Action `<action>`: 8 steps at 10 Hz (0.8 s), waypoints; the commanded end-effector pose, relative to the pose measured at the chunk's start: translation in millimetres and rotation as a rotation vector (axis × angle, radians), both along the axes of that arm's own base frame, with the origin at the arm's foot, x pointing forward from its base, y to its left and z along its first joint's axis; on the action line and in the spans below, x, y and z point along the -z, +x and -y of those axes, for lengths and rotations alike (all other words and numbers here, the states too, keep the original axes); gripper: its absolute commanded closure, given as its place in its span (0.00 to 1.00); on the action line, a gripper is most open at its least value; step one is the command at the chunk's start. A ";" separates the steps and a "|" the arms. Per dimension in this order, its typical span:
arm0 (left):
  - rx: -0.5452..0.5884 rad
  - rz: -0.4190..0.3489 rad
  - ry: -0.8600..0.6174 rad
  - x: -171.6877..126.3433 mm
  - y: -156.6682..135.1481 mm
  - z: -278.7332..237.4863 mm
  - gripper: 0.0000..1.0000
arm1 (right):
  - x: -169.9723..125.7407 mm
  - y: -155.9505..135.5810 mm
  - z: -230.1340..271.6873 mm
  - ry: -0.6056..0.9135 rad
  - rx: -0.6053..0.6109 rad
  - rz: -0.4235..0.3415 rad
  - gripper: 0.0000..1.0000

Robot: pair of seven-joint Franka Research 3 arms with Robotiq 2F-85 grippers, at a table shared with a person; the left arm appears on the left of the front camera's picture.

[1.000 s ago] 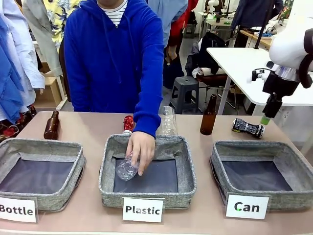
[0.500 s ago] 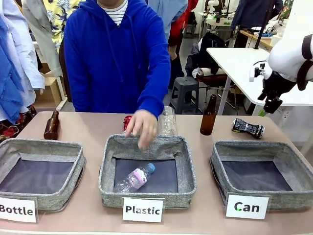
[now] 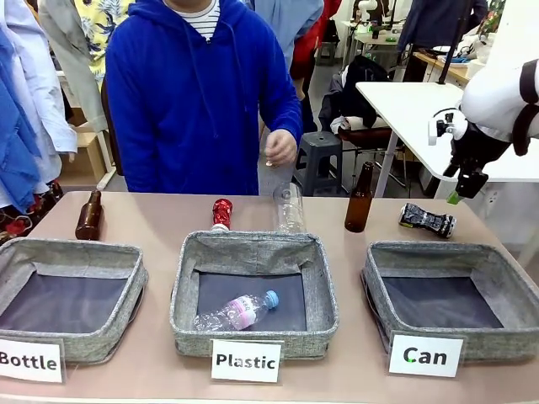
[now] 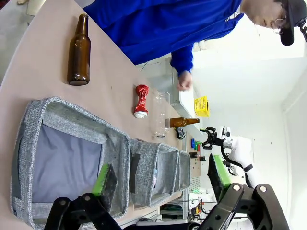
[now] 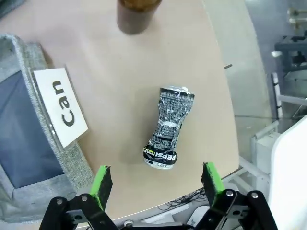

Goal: Sort the can waste into the basket.
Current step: Pick up the can waste from the table and place it in the right Fabric basket.

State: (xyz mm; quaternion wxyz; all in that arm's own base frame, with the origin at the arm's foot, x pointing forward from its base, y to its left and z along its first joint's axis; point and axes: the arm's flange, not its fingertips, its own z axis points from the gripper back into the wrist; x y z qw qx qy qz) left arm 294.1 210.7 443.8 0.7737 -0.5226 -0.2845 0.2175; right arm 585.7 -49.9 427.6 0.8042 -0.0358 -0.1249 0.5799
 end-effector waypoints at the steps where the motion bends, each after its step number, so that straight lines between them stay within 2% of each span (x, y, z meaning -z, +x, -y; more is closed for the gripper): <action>1: 0.000 0.032 -0.005 0.9 1.3 -0.6 0.00 | 22.6 33.8 5.4 -0.044 0.128 -0.048 0.00; 2: 0.000 0.032 -0.005 0.9 1.3 -0.6 0.00 | 38.1 41.3 6.9 -0.019 0.104 -0.087 0.00; 5: 0.000 0.032 -0.005 0.9 1.3 -0.6 0.00 | 81.8 65.8 7.5 0.014 0.163 -0.170 0.00; 7: 0.000 0.032 -0.005 0.9 1.3 -0.6 0.00 | 107.8 77.2 -3.1 -0.017 0.177 -0.157 0.00; 8: 0.000 0.032 -0.005 0.9 1.3 -0.6 0.00 | 118.6 79.9 -7.1 -0.009 0.170 -0.188 0.00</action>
